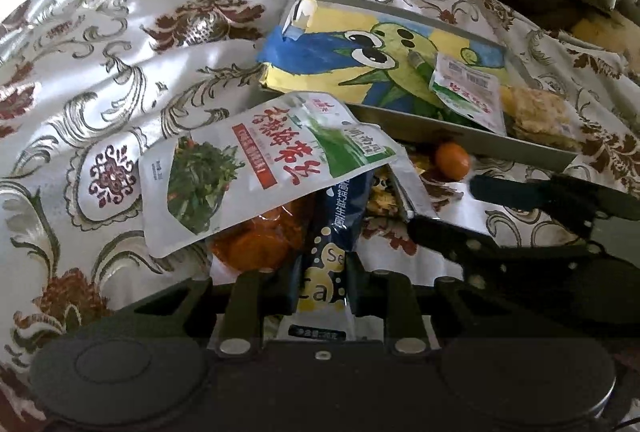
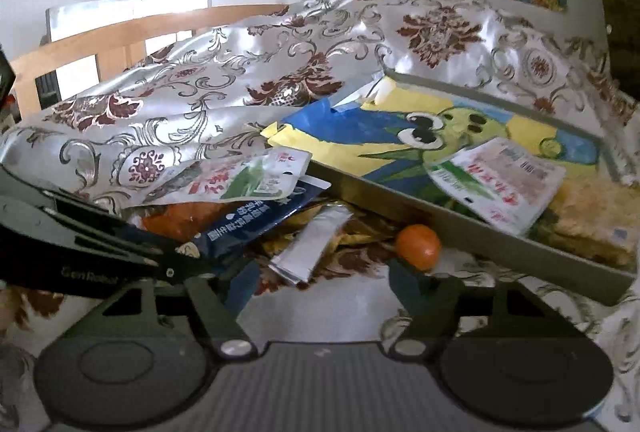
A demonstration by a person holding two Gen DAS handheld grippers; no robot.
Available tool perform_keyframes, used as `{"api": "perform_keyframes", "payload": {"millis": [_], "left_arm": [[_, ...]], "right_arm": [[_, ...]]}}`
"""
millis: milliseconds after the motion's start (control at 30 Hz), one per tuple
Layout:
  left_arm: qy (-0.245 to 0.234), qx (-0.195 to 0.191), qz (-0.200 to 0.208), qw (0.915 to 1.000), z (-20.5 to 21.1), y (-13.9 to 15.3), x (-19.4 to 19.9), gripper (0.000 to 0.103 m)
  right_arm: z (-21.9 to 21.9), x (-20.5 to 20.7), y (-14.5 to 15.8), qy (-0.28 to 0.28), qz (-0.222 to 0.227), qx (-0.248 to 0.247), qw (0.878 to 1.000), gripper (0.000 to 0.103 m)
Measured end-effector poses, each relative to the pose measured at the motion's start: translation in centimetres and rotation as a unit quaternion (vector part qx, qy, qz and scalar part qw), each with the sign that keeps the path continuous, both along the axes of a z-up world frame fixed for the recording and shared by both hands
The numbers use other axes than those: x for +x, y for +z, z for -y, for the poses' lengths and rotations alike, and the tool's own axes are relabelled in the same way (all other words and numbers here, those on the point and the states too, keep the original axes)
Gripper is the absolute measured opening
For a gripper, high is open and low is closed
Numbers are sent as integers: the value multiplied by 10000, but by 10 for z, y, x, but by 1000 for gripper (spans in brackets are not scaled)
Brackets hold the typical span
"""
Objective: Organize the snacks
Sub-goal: 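Grasp the blue Ca milk-powder stick with the left tool while the right tool grasps the silver foil packet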
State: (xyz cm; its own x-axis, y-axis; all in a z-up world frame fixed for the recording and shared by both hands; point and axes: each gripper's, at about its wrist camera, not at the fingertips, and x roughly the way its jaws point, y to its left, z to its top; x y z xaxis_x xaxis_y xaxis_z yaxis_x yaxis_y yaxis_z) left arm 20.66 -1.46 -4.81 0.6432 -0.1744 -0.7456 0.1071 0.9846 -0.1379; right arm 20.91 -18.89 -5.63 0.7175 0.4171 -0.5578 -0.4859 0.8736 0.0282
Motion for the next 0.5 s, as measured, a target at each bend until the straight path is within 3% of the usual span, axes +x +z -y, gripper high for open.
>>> {"api": "perform_keyframes", "payload": {"millis": [100,400,500], "left_arm": [[-53,-154,-6,9999,-6,-2,0,25],[-69,-128,1,9999,-6,-3,1,25],[-51,-146,-4,9999,-6,-4,1,25]], "right_arm": [[-2,10,-4,-118,-142,166,9997,65],[-10,19,-5,-71,-357,415,9985,59],[-8,21,-7,-165,-427,427,9980,51]]}}
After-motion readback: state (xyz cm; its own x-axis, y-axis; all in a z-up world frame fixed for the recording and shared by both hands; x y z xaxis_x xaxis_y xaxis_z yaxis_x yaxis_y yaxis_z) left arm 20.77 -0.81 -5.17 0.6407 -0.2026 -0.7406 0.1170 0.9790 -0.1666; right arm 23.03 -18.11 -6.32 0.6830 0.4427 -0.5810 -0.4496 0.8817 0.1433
